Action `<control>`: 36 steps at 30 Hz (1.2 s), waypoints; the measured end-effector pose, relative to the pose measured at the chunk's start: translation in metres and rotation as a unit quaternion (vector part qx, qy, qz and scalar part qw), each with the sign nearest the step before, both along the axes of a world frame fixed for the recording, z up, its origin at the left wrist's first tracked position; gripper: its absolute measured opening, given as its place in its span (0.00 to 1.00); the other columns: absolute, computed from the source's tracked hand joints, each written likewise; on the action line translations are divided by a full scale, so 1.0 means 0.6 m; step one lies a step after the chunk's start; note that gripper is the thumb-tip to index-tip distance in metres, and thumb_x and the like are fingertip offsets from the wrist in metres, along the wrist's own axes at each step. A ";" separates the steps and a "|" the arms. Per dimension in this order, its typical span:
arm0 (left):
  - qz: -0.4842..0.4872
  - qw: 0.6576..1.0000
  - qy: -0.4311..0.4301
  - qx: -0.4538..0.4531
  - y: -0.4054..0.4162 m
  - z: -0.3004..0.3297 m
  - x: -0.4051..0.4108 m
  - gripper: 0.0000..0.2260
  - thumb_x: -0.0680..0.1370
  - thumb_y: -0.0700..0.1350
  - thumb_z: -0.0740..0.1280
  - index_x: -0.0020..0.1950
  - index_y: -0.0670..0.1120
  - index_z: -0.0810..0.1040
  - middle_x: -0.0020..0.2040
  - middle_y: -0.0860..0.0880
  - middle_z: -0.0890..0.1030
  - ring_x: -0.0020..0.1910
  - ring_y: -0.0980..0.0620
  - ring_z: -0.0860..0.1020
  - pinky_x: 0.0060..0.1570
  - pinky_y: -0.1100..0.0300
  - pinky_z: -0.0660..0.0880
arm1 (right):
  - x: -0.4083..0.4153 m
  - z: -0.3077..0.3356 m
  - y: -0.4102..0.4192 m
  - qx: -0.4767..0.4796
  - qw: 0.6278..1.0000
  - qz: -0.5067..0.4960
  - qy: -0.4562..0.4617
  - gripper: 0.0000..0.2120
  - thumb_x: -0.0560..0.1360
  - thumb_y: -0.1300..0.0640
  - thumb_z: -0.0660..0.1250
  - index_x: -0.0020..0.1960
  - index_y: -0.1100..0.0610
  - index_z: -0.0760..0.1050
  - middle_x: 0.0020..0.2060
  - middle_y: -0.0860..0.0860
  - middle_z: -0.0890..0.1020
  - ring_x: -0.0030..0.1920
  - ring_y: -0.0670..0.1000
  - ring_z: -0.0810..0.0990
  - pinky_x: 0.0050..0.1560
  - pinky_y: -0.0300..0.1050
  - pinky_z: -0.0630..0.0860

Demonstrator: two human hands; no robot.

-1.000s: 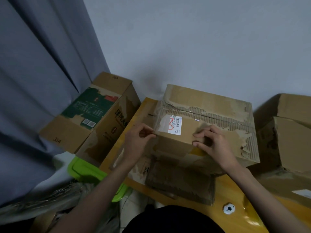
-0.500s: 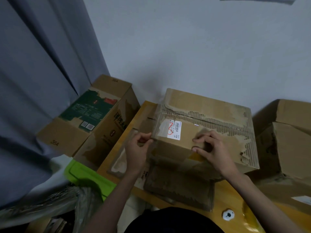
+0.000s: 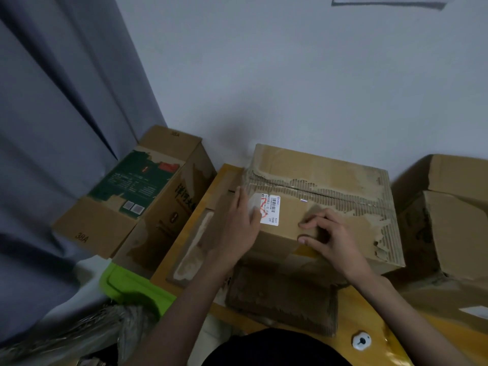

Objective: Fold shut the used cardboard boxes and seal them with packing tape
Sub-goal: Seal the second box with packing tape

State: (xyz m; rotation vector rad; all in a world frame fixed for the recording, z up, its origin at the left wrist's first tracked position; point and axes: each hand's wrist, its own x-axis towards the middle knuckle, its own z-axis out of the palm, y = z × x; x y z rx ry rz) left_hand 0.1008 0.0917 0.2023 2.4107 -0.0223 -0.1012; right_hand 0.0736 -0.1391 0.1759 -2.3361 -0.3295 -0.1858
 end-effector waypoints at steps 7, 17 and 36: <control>-0.018 0.998 0.045 0.051 -0.011 -0.018 0.129 0.29 0.85 0.55 0.51 0.82 0.48 0.44 0.82 0.46 0.53 0.79 0.44 0.57 0.76 0.44 0.60 | 0.003 -0.006 -0.001 -0.023 1.000 -0.003 0.001 0.14 0.67 0.54 0.79 0.51 0.52 0.84 0.52 0.44 0.77 0.56 0.47 0.74 0.57 0.34 0.68; -0.067 0.998 -0.001 -0.020 -0.008 -0.025 0.206 0.26 0.85 0.56 0.49 0.81 0.47 0.49 0.79 0.44 0.60 0.74 0.47 0.66 0.68 0.49 0.70 | 0.006 0.004 -0.011 -0.018 1.000 -0.022 0.004 0.16 0.74 0.42 0.69 0.57 0.48 0.80 0.57 0.42 0.74 0.60 0.44 0.70 0.61 0.43 0.71; -0.082 0.996 -0.022 0.018 -0.030 -0.016 0.339 0.11 0.86 0.46 0.51 0.59 0.43 0.70 0.59 0.43 0.73 0.57 0.47 0.73 0.61 0.52 0.70 | 0.012 -0.024 -0.009 -0.225 0.967 -0.106 0.055 0.33 0.82 0.34 0.42 0.82 0.49 0.48 0.82 0.45 0.49 0.80 0.43 0.39 0.81 0.50 0.41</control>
